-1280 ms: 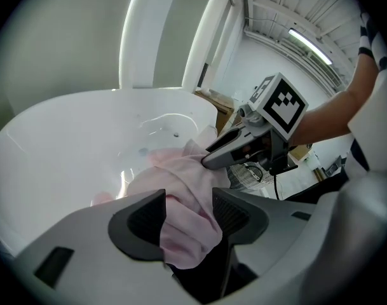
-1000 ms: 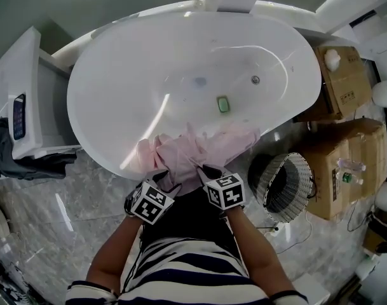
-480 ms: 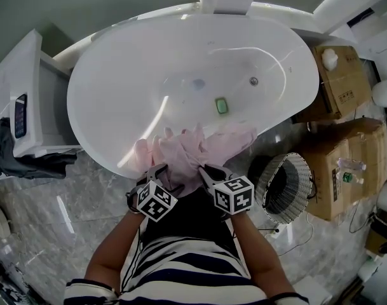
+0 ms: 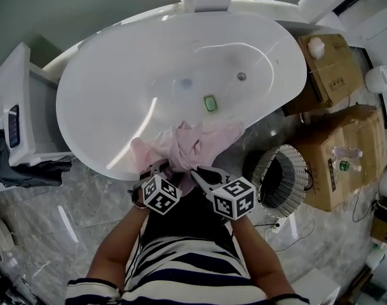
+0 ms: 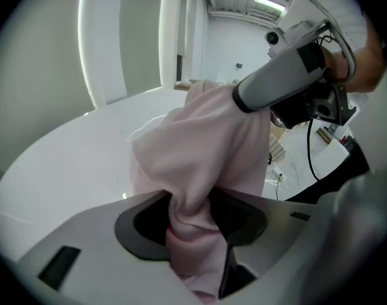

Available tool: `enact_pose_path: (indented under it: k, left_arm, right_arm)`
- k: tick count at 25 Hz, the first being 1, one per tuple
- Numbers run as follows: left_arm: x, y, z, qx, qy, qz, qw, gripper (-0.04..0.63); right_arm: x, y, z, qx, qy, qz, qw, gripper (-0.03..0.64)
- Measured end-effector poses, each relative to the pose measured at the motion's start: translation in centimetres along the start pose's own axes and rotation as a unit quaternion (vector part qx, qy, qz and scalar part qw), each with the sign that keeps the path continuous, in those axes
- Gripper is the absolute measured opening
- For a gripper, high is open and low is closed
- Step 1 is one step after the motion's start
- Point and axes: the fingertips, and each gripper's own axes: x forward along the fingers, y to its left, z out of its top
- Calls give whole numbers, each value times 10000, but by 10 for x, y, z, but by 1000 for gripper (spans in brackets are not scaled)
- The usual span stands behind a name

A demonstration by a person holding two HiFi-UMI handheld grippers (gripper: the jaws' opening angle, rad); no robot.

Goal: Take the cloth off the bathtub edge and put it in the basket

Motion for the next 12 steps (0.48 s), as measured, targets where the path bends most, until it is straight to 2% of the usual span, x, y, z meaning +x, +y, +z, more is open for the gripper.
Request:
enact_pose_path:
  k: [2, 4, 8, 12]
  left_arm:
    - [-1, -3, 11, -38, -141, -57, 9999, 140]
    - [-2, -5, 25, -142, -339, -132, 9992, 86]
    - [-13, -8, 53, -293, -814, -161, 9961, 64]
    - [-32, -9, 91, -427, -1417, -175, 9888, 58]
  right_arm:
    - [-9, -1, 2, 20, -88, 7, 10000, 46]
    - [-19, -3, 7, 53, -213, 1, 9998, 46]
    - [-42, -6, 20, 84, -550, -64, 9984, 46]
    - [-71, -8, 36, 111, -997, -164, 9948, 46]
